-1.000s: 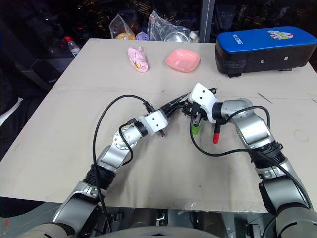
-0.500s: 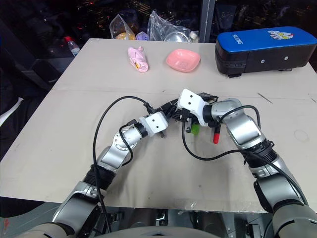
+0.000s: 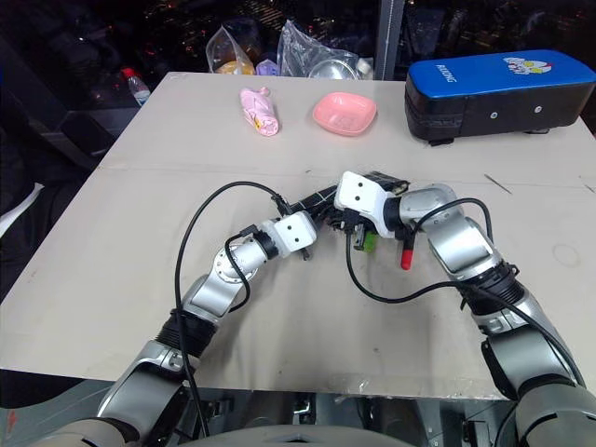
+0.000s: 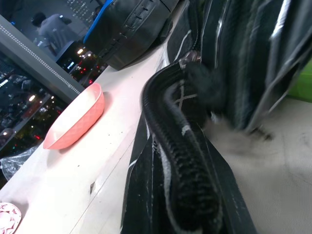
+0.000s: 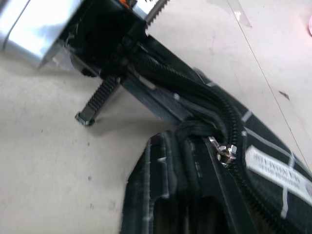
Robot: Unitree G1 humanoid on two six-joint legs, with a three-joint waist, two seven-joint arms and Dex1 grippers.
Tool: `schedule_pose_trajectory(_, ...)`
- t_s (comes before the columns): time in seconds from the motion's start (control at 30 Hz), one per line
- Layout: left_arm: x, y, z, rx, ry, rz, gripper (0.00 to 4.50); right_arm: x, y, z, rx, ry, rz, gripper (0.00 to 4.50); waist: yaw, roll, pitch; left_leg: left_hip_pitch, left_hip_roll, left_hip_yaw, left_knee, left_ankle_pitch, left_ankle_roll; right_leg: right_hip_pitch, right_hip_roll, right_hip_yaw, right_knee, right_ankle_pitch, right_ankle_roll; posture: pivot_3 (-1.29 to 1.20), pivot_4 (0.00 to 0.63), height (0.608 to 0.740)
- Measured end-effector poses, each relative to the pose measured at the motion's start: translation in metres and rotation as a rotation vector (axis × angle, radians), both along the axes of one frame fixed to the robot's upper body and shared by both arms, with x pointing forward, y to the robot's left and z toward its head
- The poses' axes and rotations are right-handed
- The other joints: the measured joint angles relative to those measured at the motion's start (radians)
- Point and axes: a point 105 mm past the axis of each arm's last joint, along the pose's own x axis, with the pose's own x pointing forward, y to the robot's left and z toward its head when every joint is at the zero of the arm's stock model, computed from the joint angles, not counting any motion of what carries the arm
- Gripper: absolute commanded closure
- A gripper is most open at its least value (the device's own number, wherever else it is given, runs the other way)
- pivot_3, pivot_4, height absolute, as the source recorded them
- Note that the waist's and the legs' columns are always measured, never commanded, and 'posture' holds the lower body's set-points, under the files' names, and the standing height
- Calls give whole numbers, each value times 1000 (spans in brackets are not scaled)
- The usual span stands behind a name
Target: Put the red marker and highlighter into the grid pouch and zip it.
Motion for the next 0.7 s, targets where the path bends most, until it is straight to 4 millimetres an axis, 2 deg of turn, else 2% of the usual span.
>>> schedule_pose_trajectory(0.13,0,0,1,-5,1,1,4500,-15,-4,6,51,30,17,860,2,0,0,0,0,-1,0,0,0,0,0,0,0,0,0,0,150,688)
schedule_pose_trajectory(0.23,0,0,1,-13,2,-1,4500,-25,-16,8,83,86,-6,860,3,0,0,-1,0,-1,0,0,0,0,-1,0,-1,0,0,0,150,688)
schedule_pose_trajectory(0.3,0,0,2,-21,4,0,4500,-23,-33,14,102,102,-63,860,2,0,0,-1,0,-1,0,0,0,0,-1,0,-1,0,0,0,150,688)
schedule_pose_trajectory(0.43,1,0,2,-22,5,-1,4500,-2,-67,32,195,77,-254,1982,0,0,0,0,0,-1,0,0,0,0,0,0,0,0,0,0,150,688)
schedule_pose_trajectory(0.47,1,0,3,-23,4,-2,4500,6,-75,32,218,78,-313,2666,0,0,0,0,0,-1,0,0,0,0,0,0,0,0,0,0,150,688)
schedule_pose_trajectory(0.57,1,0,4,-30,4,-5,4500,20,-84,24,233,82,-398,4186,0,0,0,0,0,-1,-1,0,0,0,0,0,0,0,0,0,150,688)
schedule_pose_trajectory(0.6,1,0,4,-31,5,-6,4500,23,-85,21,234,82,-416,4422,0,0,0,0,0,-1,-1,0,0,0,0,0,0,0,0,0,150,688)
schedule_pose_trajectory(0.7,0,-1,4,-36,9,-12,4500,31,-83,16,245,81,-447,4475,0,0,0,0,0,-1,0,0,0,0,0,0,-1,0,0,0,150,688)
